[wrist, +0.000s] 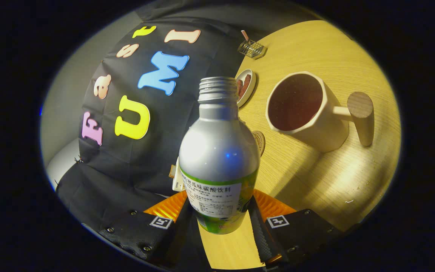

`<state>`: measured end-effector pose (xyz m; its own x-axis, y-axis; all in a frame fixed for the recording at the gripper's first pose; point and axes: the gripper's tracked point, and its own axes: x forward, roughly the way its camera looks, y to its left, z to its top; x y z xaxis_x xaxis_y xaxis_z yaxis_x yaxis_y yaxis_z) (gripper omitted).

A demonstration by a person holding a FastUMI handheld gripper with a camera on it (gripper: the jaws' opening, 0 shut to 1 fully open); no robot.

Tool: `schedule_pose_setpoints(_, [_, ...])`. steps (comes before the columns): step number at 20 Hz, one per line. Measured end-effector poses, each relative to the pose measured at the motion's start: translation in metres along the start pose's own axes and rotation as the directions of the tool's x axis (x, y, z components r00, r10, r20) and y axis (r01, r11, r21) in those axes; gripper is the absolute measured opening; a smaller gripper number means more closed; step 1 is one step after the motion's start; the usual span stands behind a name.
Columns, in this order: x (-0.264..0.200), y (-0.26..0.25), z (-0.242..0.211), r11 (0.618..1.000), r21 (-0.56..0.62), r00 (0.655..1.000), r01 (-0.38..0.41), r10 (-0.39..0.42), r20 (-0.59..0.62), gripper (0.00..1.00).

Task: Take the bottle from table, then pour the juice into the cup, finally place the bottle on the coaster

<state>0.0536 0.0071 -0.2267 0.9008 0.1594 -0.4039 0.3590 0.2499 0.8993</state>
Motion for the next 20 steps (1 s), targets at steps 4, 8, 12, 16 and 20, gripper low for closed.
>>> schedule_pose_setpoints(4, [-0.001,-0.003,0.005,0.998,0.069,1.000,0.011,-0.012,0.007,0.76])
schedule_pose_setpoints(8, [0.002,-0.002,0.003,0.991,0.132,1.000,0.010,-0.008,-0.021,0.75])
schedule_pose_setpoints(12, [0.005,-0.001,0.001,0.978,0.206,0.999,0.016,-0.008,-0.039,0.75])
schedule_pose_setpoints(16, [0.006,0.006,-0.002,0.957,0.289,0.999,0.014,0.002,-0.053,0.75])
schedule_pose_setpoints(20, [0.011,0.020,0.004,0.924,0.381,0.999,-0.015,0.026,-0.025,0.75])
